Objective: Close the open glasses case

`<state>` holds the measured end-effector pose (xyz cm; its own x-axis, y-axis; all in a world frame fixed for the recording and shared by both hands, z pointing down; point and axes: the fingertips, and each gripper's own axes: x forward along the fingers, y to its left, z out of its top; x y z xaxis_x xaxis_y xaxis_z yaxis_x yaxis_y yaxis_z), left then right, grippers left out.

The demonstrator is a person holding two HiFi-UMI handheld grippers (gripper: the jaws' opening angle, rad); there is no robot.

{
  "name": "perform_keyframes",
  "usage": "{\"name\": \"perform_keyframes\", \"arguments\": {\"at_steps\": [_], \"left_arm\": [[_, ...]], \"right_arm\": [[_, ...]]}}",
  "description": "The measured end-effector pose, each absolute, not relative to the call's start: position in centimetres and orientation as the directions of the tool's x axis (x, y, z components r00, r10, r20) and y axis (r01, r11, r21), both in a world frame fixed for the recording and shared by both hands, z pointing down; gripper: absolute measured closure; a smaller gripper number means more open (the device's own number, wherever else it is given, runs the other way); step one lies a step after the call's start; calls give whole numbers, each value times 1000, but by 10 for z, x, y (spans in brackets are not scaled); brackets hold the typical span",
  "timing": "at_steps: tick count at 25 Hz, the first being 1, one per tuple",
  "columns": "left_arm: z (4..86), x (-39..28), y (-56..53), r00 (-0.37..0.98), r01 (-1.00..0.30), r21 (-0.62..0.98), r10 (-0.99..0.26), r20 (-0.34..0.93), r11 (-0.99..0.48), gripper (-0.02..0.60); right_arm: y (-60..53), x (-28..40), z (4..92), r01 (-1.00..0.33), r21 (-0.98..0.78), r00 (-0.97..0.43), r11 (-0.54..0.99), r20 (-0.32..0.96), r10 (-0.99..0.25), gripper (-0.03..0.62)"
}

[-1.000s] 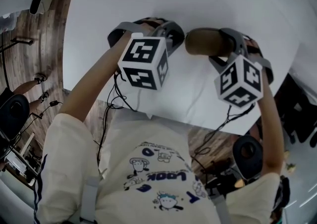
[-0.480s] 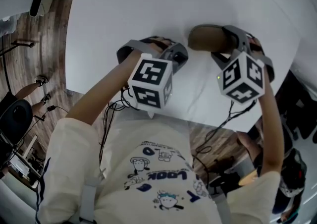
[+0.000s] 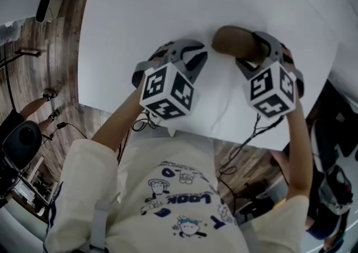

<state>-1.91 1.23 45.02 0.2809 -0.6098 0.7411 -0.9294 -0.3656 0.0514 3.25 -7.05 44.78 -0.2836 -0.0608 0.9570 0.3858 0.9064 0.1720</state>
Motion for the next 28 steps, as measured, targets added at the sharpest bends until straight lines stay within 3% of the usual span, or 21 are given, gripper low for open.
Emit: {"name": "perform_keyframes", "arguments": {"at_steps": [1,2,9,14,16,28], "left_arm": [[451,-22,11,285,-929,61,-600,747,-364,466],[452,-22,9,297,-925,73,-590,750,-372,453],[459,-18,-8,296,-890,16,-551,781,-455,454],[461,-17,-12,290,-873,-14,-541,789,-488,516],[460,-17,-9,295,-875,-7,-544,785,-485,575],[457,-3,3,233,-863,-86,-543,807,-498,581]], "right_arm": [[-71,33,448,384,174,-281,907,957,-64,256],[-71,33,447,383,176,-278,907,958,-68,256],[-71,34,446,393,182,-260,902,962,-81,256],[-72,34,447,391,182,-257,902,963,-82,256],[-72,34,447,388,184,-259,903,962,-85,256],[-70,35,447,390,196,-244,900,964,-104,256]]}}
